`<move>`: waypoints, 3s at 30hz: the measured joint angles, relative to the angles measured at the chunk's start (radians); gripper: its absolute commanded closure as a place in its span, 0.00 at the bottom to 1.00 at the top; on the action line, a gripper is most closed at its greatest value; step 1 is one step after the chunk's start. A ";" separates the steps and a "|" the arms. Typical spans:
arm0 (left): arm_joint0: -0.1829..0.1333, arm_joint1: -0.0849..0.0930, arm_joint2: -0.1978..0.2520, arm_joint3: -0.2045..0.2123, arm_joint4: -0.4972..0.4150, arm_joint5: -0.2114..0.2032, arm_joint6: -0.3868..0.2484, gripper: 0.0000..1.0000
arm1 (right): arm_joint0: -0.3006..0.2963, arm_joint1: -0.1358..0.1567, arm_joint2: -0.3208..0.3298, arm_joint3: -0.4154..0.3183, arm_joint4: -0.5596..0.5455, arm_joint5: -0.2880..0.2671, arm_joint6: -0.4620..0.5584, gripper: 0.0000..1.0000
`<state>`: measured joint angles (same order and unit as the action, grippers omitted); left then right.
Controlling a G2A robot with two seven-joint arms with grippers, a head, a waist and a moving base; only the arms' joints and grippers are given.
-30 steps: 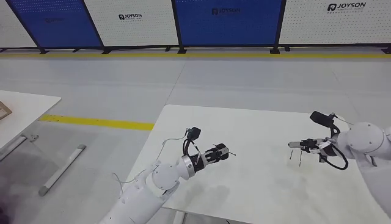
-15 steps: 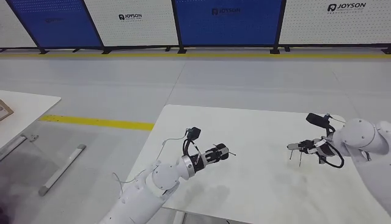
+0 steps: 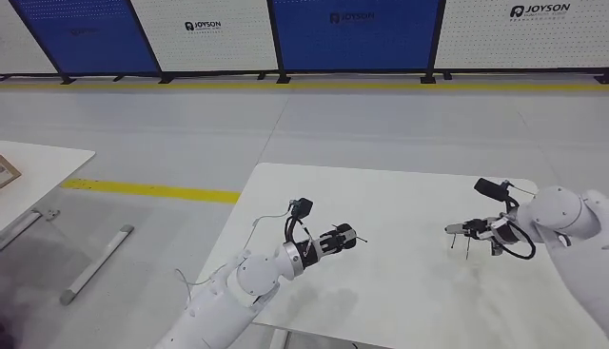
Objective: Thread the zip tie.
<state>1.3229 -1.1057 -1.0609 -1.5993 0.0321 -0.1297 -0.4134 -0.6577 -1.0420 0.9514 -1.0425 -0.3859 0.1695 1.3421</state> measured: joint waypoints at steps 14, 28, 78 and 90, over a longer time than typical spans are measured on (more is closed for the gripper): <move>0.000 0.000 0.000 0.000 0.000 0.000 0.000 1.00 | -0.017 0.000 -0.009 -0.033 -0.035 0.002 -0.051 0.00; 0.000 0.000 0.000 0.000 0.000 0.000 0.000 1.00 | 0.047 -0.029 -0.060 0.066 -0.006 -0.049 -0.028 0.00; 0.000 0.000 0.000 0.000 0.000 0.000 0.000 1.00 | 0.198 -0.168 -0.214 0.409 -0.042 0.135 -0.124 0.59; 0.000 0.000 0.000 0.000 0.000 0.000 0.000 1.00 | 0.224 -0.206 -0.234 0.494 -0.040 0.152 -0.139 0.63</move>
<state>1.3229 -1.1057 -1.0609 -1.5993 0.0321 -0.1297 -0.4134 -0.4336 -1.2480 0.7169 -0.5480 -0.4263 0.3212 1.2031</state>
